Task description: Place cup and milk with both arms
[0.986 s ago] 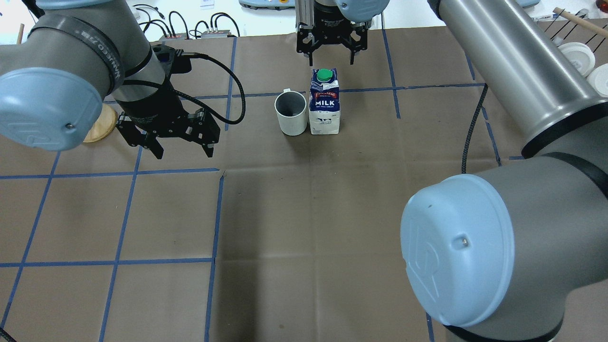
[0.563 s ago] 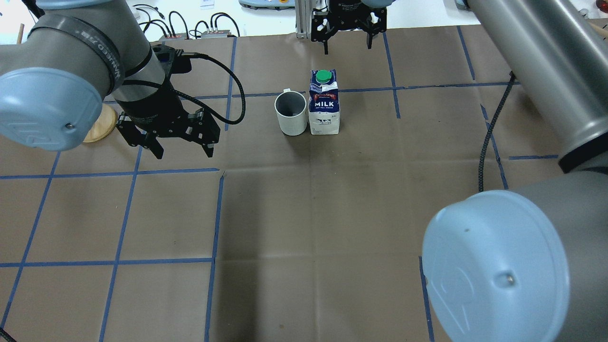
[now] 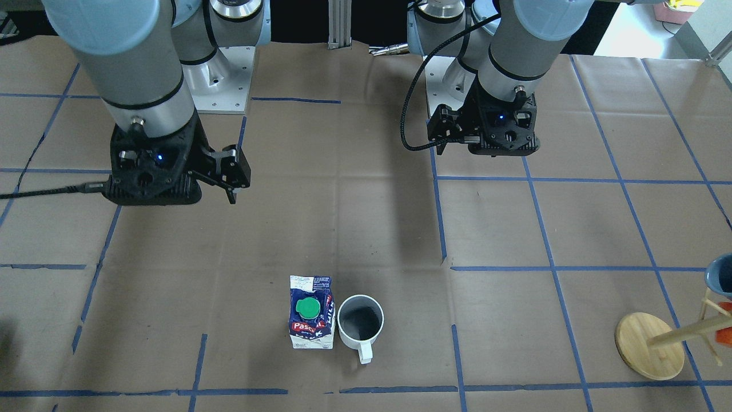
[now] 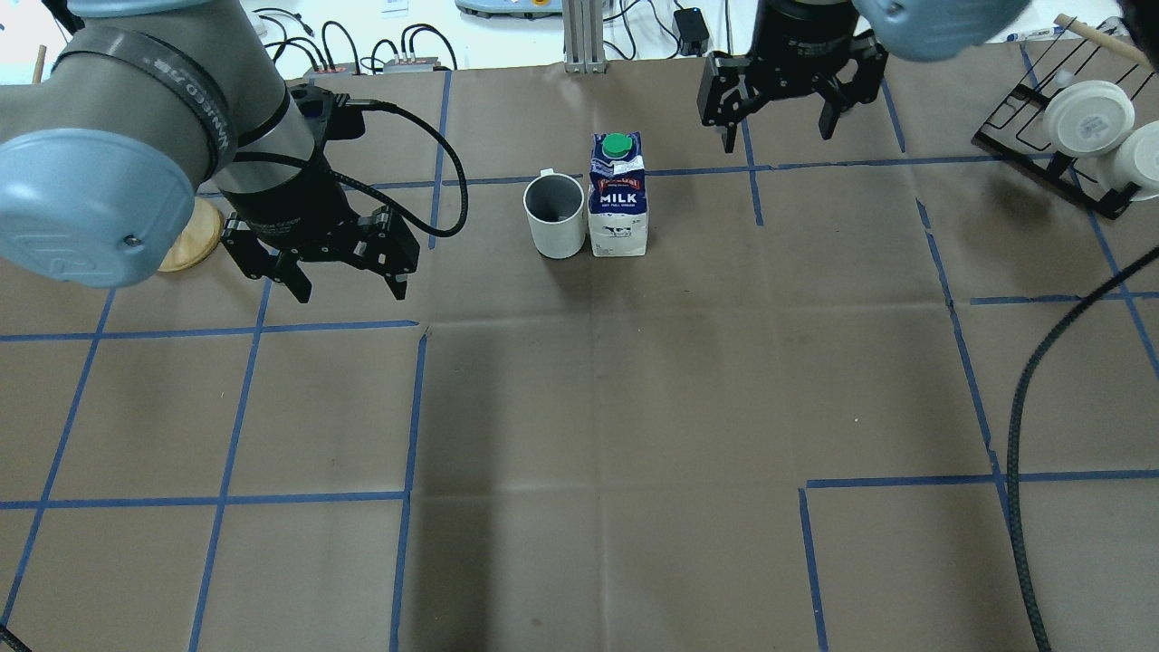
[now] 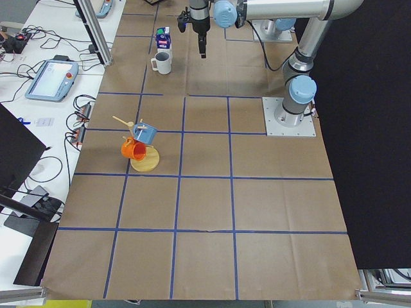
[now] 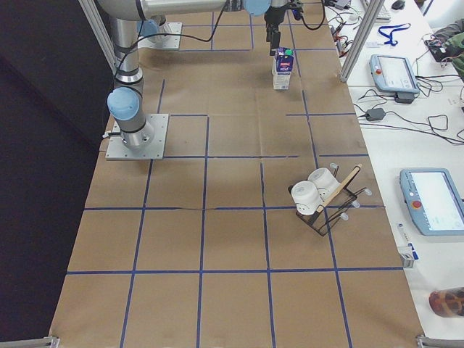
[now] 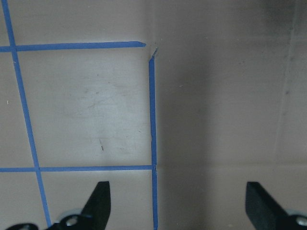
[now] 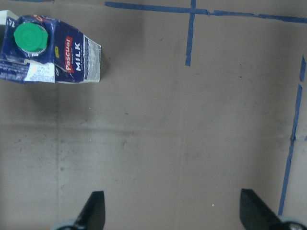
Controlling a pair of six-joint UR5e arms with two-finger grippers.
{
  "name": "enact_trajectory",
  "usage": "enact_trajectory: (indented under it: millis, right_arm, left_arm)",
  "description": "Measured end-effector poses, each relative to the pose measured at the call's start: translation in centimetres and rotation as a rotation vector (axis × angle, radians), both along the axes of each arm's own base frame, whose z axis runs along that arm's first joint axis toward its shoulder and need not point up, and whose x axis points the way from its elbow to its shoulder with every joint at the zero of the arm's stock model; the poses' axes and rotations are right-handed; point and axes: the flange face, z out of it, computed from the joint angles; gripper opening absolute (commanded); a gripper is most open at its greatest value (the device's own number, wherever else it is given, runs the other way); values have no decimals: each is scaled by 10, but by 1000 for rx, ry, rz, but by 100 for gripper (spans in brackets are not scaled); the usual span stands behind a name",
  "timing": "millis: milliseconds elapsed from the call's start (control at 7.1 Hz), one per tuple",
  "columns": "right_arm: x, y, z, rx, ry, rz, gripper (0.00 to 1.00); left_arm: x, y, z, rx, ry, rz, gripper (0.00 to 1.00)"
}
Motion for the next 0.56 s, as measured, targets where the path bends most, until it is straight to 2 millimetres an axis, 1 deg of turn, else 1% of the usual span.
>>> enact_trajectory:
  millis: [141, 282, 423, 563]
  right_arm:
    - [-14, 29, 4, 2, 0, -8, 100]
    - [-27, 52, 2, 10, 0, -13, 100]
    - [-36, 70, -8, 15, -1, -22, 100]
    - [-40, 80, -16, -1, -3, -28, 100]
  left_arm:
    - [0, 0, 0, 0, 0, 0, 100]
    - [0, 0, 0, -1, 0, 0, 100]
    - [0, 1, 1, -1, 0, 0, 100]
    - [0, 1, 0, 1, 0, 0, 100]
